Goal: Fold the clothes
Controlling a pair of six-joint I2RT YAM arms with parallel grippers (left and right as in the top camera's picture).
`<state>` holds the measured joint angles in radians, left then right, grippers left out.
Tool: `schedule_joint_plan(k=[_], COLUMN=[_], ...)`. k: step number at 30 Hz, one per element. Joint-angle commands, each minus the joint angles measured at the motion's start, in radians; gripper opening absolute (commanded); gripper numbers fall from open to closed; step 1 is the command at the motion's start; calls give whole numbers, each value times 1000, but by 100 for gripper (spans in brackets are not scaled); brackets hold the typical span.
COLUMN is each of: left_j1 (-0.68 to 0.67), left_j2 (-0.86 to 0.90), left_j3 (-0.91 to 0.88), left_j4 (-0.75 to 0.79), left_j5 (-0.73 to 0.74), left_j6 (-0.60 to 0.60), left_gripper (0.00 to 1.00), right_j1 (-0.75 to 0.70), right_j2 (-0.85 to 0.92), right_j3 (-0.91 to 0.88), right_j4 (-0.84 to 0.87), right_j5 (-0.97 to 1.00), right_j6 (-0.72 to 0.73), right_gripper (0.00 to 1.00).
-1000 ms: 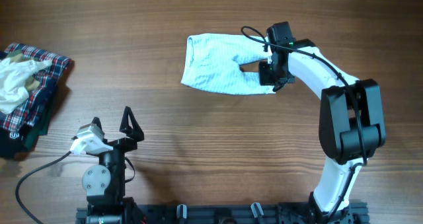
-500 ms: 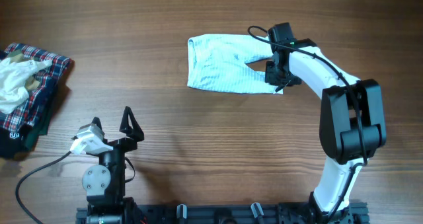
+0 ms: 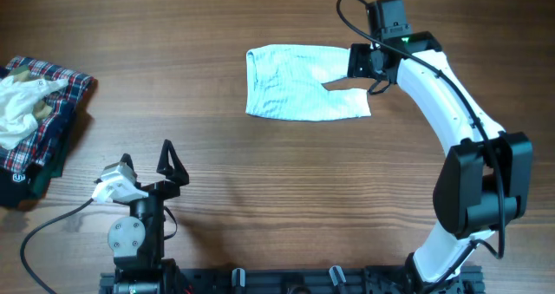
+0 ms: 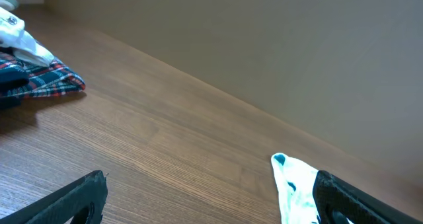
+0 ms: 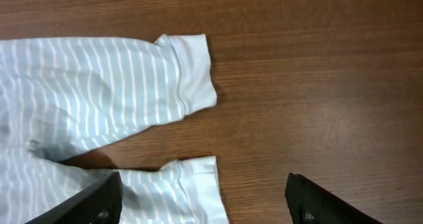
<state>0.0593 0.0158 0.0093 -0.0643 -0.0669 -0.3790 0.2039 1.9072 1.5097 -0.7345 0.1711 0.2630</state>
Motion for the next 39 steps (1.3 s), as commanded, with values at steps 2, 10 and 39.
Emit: schedule_joint_plan(k=[2,10,39], left_j1=[5,5,-325], left_j2=[-2,-3,2155], left_j3=[-4,-4,1709], left_j4=[0,82,-310], left_j5=[-13,-6,414], left_j6=[9,-10,122], left_gripper=[100,100,99], right_j1=[-3,-41,-136], right_j2=[0,0,75], right_j3=[-5,-6,68], right_j4=[20,-21,284], right_j5=[-14,-148,-370], right_j6=[-77,-157,-226], right_gripper=[72,74,62])
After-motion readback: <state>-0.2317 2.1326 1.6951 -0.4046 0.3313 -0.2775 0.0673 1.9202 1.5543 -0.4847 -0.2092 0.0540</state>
